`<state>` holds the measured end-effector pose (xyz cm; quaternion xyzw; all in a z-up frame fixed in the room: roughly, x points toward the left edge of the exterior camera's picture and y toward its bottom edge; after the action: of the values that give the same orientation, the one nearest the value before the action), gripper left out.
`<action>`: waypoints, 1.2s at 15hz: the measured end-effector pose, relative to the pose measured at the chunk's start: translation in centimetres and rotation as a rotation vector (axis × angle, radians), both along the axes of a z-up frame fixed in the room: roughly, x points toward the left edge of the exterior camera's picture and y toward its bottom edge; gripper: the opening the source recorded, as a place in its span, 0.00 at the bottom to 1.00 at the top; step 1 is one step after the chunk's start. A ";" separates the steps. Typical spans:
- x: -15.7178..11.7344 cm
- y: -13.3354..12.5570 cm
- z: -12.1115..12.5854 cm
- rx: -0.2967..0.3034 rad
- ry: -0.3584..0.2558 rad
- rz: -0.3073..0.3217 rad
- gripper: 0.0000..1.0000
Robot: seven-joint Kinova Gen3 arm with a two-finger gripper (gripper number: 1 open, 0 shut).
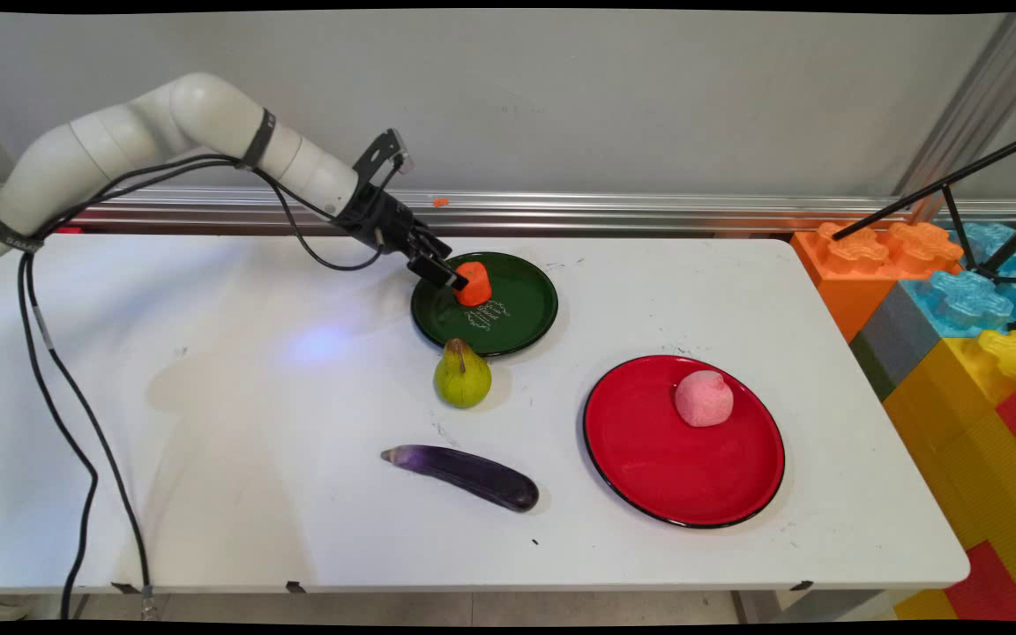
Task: Pick up the mandarin from the green plate, then place the picked object on the table
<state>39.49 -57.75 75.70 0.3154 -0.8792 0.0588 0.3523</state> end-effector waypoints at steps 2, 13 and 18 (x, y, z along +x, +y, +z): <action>-0.4 -0.2 -0.6 0.006 0.002 0.006 1.00; -1.8 -0.7 -2.2 0.007 -0.004 0.002 0.00; -2.0 -0.7 -2.4 0.009 -0.009 -0.025 0.00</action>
<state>37.46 -58.41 73.33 0.3056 -0.8849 0.0520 0.3476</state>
